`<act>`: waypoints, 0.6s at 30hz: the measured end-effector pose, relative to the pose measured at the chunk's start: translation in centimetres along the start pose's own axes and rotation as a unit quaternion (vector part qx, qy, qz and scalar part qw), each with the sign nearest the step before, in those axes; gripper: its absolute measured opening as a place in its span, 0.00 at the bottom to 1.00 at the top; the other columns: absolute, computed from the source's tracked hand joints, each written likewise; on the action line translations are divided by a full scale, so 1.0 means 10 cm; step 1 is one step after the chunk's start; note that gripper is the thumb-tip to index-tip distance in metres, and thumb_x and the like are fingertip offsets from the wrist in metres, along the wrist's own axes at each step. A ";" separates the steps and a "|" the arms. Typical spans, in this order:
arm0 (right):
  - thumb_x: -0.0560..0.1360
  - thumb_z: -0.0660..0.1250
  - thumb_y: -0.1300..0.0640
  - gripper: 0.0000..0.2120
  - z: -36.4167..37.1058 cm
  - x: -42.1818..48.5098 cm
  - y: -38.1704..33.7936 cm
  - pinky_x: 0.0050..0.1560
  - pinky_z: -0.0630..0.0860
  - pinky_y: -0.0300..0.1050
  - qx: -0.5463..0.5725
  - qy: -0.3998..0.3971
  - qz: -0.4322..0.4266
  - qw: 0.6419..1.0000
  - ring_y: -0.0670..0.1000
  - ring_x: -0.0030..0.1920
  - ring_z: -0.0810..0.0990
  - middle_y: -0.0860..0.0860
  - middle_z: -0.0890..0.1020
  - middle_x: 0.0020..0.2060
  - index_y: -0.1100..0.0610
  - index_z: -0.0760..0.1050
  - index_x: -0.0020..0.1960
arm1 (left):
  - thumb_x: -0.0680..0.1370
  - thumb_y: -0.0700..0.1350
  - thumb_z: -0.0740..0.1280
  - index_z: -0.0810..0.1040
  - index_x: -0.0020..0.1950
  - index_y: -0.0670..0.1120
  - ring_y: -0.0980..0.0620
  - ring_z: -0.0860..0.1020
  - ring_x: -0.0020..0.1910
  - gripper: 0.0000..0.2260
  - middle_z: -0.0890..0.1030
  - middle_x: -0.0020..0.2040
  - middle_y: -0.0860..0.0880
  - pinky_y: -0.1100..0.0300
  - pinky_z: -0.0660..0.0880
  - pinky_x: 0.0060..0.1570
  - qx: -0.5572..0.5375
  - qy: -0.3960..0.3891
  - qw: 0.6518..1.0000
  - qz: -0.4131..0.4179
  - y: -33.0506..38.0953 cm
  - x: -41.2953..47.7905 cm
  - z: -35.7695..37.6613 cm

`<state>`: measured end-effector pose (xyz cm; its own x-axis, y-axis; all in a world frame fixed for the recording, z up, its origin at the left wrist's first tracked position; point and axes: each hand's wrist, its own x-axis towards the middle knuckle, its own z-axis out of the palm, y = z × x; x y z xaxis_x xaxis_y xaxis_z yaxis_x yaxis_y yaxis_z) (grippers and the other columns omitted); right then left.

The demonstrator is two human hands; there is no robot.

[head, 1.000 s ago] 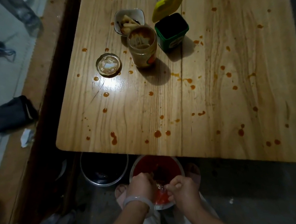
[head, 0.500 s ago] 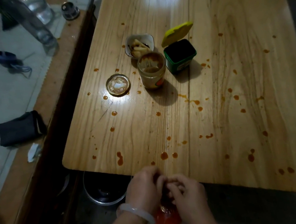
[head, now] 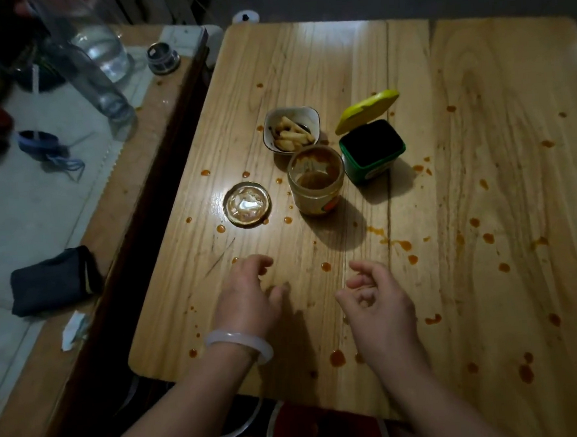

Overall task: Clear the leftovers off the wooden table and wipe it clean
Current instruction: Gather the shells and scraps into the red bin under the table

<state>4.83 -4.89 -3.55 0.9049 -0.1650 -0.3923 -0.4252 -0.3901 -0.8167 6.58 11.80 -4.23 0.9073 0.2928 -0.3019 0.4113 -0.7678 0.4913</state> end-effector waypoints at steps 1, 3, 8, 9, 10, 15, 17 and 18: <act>0.75 0.71 0.57 0.17 0.02 0.06 -0.03 0.36 0.76 0.32 0.001 0.000 -0.005 1.000 0.42 0.44 0.78 0.42 0.77 0.47 0.44 0.73 0.60 | 0.73 0.47 0.72 0.72 0.62 0.52 0.55 0.73 0.55 0.19 0.73 0.55 0.55 0.57 0.75 0.55 -0.001 0.003 1.000 -0.009 0.00 0.08 -0.02; 0.75 0.72 0.56 0.16 0.11 0.16 -0.10 0.38 0.76 0.32 -0.014 -0.011 -0.020 1.000 0.41 0.44 0.77 0.41 0.76 0.46 0.43 0.73 0.59 | 0.73 0.46 0.72 0.72 0.63 0.51 0.53 0.73 0.56 0.20 0.73 0.57 0.53 0.55 0.74 0.57 -0.007 0.009 1.000 -0.027 0.00 0.23 -0.07; 0.75 0.71 0.54 0.22 0.45 0.32 -0.31 0.53 0.80 0.46 -0.080 -0.072 -0.060 0.992 0.41 0.53 0.75 0.40 0.75 0.57 0.43 0.70 0.66 | 0.72 0.43 0.72 0.73 0.62 0.51 0.53 0.74 0.55 0.20 0.72 0.56 0.54 0.56 0.74 0.54 -0.033 0.030 0.998 -0.051 -0.08 0.41 -0.19; 0.75 0.71 0.53 0.24 0.53 0.36 -0.37 0.57 0.78 0.47 -0.098 -0.086 -0.075 0.989 0.42 0.57 0.74 0.41 0.73 0.61 0.42 0.68 0.68 | 0.72 0.42 0.72 0.73 0.62 0.51 0.53 0.74 0.55 0.19 0.72 0.55 0.54 0.56 0.75 0.53 -0.036 0.031 0.998 -0.047 -0.10 0.42 -0.22; 0.75 0.70 0.53 0.27 0.61 0.40 -0.42 0.61 0.76 0.48 -0.115 -0.097 -0.091 0.984 0.44 0.62 0.72 0.42 0.71 0.65 0.42 0.65 0.71 | 0.72 0.42 0.72 0.73 0.61 0.52 0.53 0.74 0.55 0.19 0.72 0.55 0.55 0.57 0.75 0.52 -0.038 0.031 0.998 -0.041 -0.13 0.42 -0.24; 0.76 0.70 0.53 0.36 1.01 0.70 -0.74 0.68 0.68 0.52 -0.209 -0.122 -0.124 0.962 0.50 0.73 0.61 0.45 0.61 0.74 0.44 0.54 0.77 | 0.74 0.43 0.69 0.71 0.63 0.53 0.55 0.74 0.54 0.18 0.72 0.58 0.55 0.62 0.73 0.48 -0.035 0.020 0.999 -0.021 -0.31 0.43 -0.44; 0.75 0.71 0.54 0.37 1.16 0.83 -0.84 0.68 0.68 0.54 -0.247 -0.119 -0.123 0.954 0.52 0.73 0.61 0.46 0.60 0.75 0.44 0.53 0.77 | 0.75 0.42 0.68 0.70 0.64 0.54 0.55 0.74 0.54 0.19 0.71 0.59 0.54 0.60 0.75 0.50 -0.033 0.007 0.999 -0.009 -0.40 0.46 -0.57; 0.75 0.71 0.54 0.38 1.22 0.90 -0.87 0.69 0.67 0.55 -0.265 -0.117 -0.115 0.950 0.54 0.74 0.60 0.47 0.60 0.76 0.44 0.53 0.77 | 0.75 0.42 0.68 0.70 0.64 0.54 0.55 0.74 0.55 0.19 0.71 0.59 0.54 0.59 0.75 0.51 -0.028 -0.002 1.000 0.003 -0.43 0.47 -0.64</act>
<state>16.42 8.10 -5.18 0.9174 0.1617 -0.3638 -0.0920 -0.8028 -0.5890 9.63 20.13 -2.58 0.9096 0.2853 -0.3021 0.4097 -0.7367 0.5380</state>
